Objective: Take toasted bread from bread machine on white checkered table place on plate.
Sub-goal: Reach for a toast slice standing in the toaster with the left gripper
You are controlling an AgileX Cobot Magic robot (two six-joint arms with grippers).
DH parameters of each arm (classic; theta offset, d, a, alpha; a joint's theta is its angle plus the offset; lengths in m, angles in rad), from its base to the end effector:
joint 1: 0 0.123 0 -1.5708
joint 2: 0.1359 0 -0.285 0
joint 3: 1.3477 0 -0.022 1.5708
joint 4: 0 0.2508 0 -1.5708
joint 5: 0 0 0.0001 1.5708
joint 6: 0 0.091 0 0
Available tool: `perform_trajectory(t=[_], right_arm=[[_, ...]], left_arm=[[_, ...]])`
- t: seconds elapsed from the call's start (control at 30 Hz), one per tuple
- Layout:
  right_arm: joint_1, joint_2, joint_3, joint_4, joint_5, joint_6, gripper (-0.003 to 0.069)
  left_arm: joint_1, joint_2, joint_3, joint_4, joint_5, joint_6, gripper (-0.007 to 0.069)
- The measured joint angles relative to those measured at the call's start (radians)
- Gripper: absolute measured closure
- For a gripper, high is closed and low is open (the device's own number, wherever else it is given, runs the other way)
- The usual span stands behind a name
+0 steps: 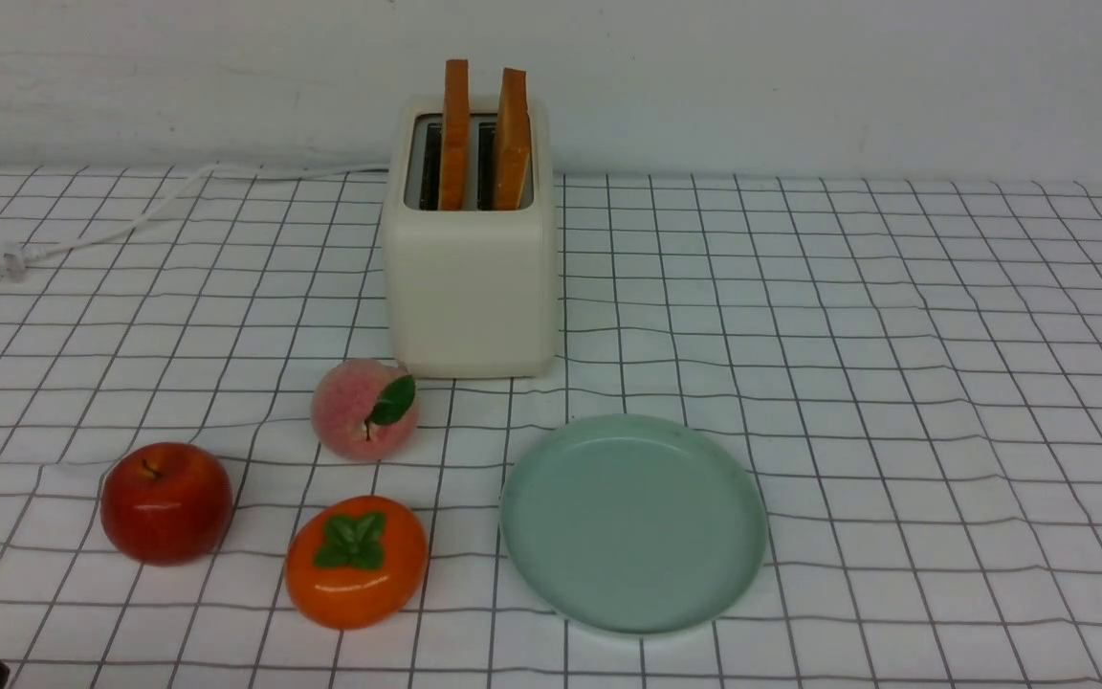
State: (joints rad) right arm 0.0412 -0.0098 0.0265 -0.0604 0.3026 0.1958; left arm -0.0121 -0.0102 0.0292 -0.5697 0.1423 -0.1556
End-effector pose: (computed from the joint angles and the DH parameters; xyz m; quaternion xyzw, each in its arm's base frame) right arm 0.0544 0.0006 0.1775 0.0436 0.7828 0.0486 0.6188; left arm 0.0565 -0.0077 0.1930 -0.2267 0.6888 -0.2724 0.6324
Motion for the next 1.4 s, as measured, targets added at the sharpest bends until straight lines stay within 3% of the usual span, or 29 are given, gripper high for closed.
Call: perform_trajectory(t=[0.2, 0.33, 0.43, 0.6, 0.8, 0.97, 1.13, 1.4], right_arm=[[0.0, 0.0, 0.0, 0.142, -0.196, 0.17, 0.042], [0.0, 0.0, 0.0, 0.178, -0.303, 0.264, 0.0431], [0.0, 0.009, -0.04, 0.162, -0.287, 0.295, 0.0477], [0.001, 0.146, -0.233, 0.107, -0.101, 0.299, 0.0587], [0.077, 0.387, -0.524, 0.125, 0.266, 0.05, 0.064], [0.149, 0.544, -0.691, 0.271, 0.502, -0.173, 0.0638], [0.159, 0.601, -0.739, 0.34, 0.537, -0.257, 0.0638], [0.159, 0.613, -0.803, 0.387, 0.548, -0.313, 0.0635]], left_arm=[[0.0, 0.0, 0.0, -0.254, -0.142, 0.0, 0.0386], [0.0, 0.0, -0.013, -0.3, -0.124, 0.029, 0.0398], [-0.002, 0.01, -0.107, -0.274, -0.033, 0.137, 0.0477], [-0.002, 0.182, -0.291, -0.251, 0.068, 0.31, 0.0638], [-0.002, 0.5, -0.505, -0.245, 0.178, 0.491, 0.0638], [-0.002, 0.78, -0.687, -0.242, 0.244, 0.585, 0.0638], [-0.022, 0.959, -0.826, -0.265, 0.266, 0.668, 0.0638], [-0.271, 1.198, -1.022, -0.207, 0.137, 0.729, 0.0638]])
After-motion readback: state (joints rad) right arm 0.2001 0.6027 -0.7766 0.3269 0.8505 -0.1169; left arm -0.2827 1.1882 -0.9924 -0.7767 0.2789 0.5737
